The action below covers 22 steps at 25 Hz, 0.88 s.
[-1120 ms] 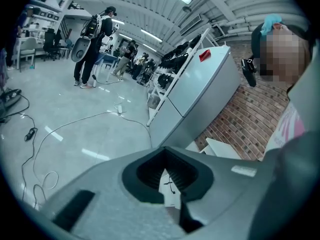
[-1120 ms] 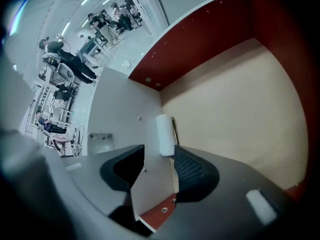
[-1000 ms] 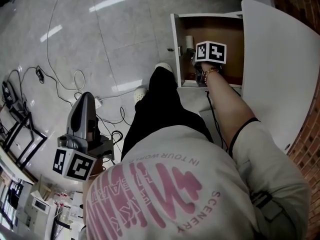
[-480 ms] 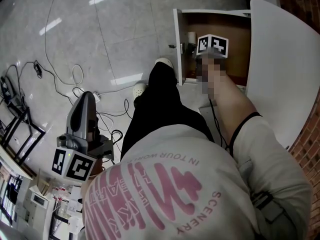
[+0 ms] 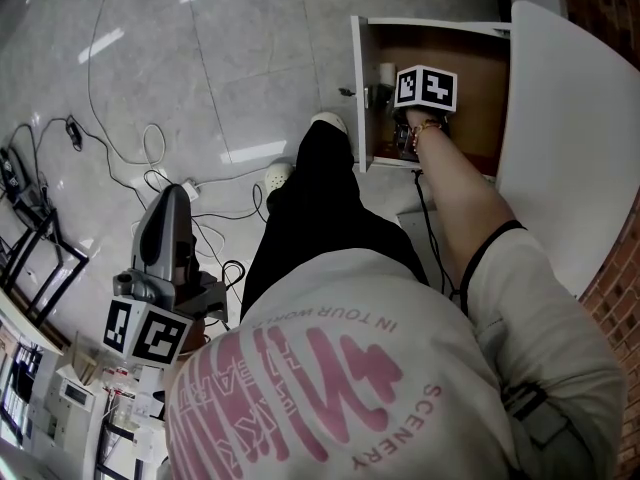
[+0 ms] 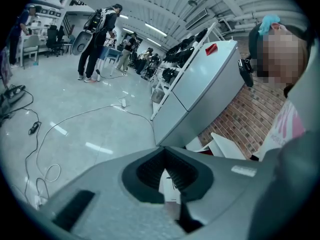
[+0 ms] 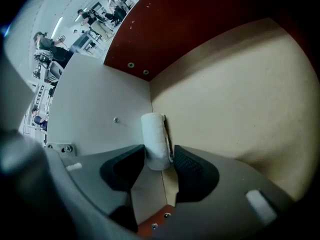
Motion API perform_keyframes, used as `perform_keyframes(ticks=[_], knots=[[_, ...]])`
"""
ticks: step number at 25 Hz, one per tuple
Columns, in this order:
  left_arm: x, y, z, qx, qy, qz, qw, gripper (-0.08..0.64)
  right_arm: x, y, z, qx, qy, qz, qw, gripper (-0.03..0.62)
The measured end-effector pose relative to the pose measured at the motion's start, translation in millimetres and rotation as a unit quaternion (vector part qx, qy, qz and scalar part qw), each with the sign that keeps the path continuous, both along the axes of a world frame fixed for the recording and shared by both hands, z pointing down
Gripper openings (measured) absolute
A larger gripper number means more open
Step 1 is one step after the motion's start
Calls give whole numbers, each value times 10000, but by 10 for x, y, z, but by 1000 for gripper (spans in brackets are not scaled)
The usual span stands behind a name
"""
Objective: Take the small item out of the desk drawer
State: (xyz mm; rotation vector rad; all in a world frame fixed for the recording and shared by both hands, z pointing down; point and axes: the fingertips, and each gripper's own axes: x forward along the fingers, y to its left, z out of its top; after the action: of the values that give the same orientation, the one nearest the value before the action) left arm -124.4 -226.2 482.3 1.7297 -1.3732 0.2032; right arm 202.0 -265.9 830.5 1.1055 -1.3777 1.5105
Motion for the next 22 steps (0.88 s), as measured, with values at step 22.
perform_keyframes(ticks=[22], knots=[[127, -8, 101, -66, 80, -66, 9999, 3, -50, -54, 70, 172, -258, -503, 9983, 144]])
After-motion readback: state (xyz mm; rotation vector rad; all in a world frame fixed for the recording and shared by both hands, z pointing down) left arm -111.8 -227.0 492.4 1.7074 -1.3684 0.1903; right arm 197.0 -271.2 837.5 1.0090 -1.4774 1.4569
